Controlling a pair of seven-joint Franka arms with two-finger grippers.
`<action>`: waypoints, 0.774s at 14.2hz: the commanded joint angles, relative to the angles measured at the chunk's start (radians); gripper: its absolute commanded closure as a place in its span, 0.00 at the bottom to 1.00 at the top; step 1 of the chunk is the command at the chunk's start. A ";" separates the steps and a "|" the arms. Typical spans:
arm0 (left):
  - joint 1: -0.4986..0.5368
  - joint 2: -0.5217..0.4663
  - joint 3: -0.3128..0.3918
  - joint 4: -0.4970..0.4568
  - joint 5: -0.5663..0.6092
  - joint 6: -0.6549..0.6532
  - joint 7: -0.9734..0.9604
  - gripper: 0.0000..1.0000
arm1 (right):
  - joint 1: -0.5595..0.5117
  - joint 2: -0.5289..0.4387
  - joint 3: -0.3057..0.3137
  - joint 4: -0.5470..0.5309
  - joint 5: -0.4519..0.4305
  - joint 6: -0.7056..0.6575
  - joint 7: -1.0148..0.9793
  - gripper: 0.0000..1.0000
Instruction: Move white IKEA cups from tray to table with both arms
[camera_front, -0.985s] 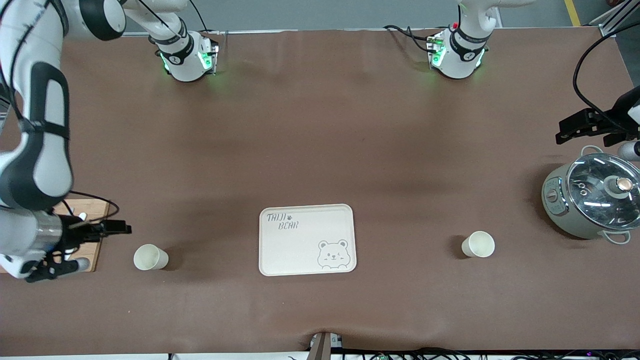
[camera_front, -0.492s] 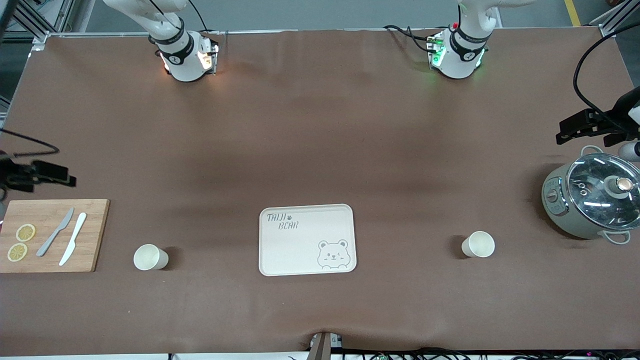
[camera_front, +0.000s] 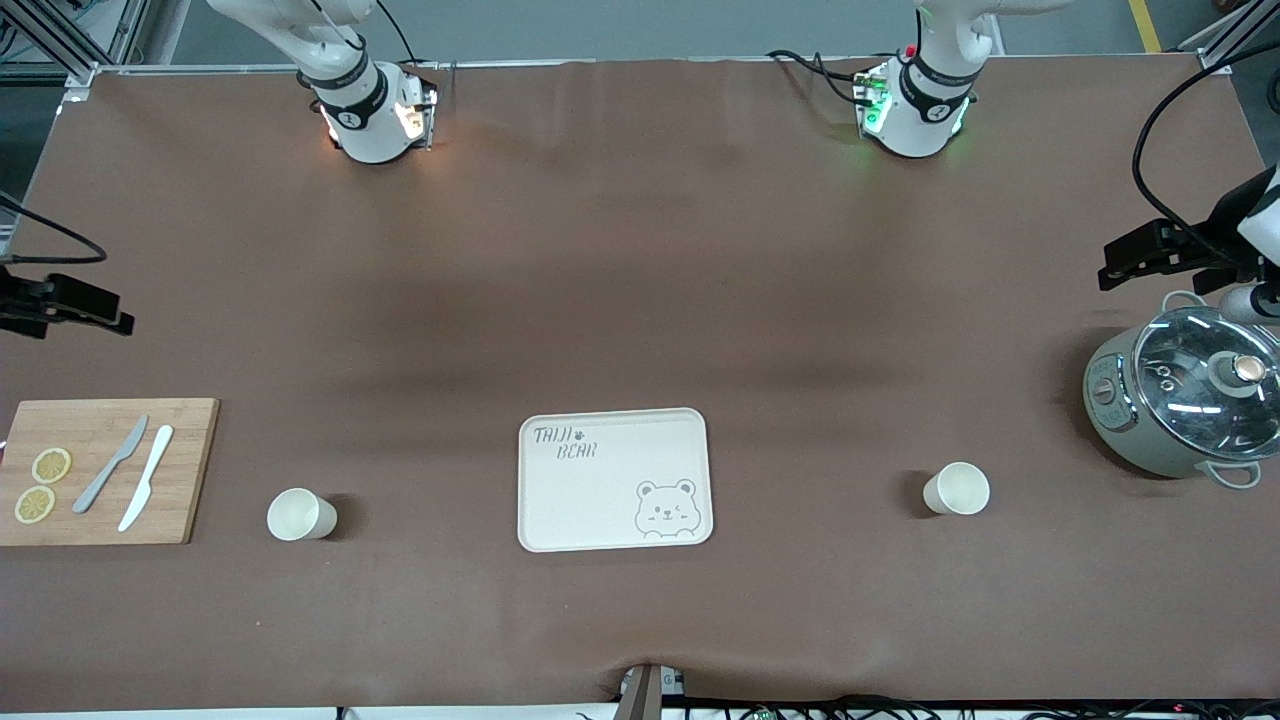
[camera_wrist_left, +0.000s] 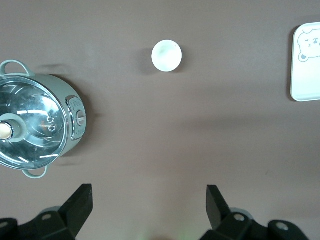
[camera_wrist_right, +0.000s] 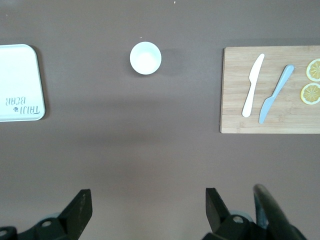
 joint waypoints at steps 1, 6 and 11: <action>-0.001 -0.003 -0.002 -0.003 -0.008 0.007 -0.019 0.00 | -0.011 -0.092 0.011 -0.119 -0.011 0.043 0.018 0.00; 0.004 -0.009 -0.019 -0.003 -0.002 0.007 -0.041 0.00 | -0.008 -0.103 0.012 -0.096 -0.012 0.002 0.021 0.00; 0.002 -0.011 -0.027 -0.003 0.004 0.007 -0.044 0.00 | -0.005 -0.109 0.012 -0.096 -0.017 -0.003 0.056 0.00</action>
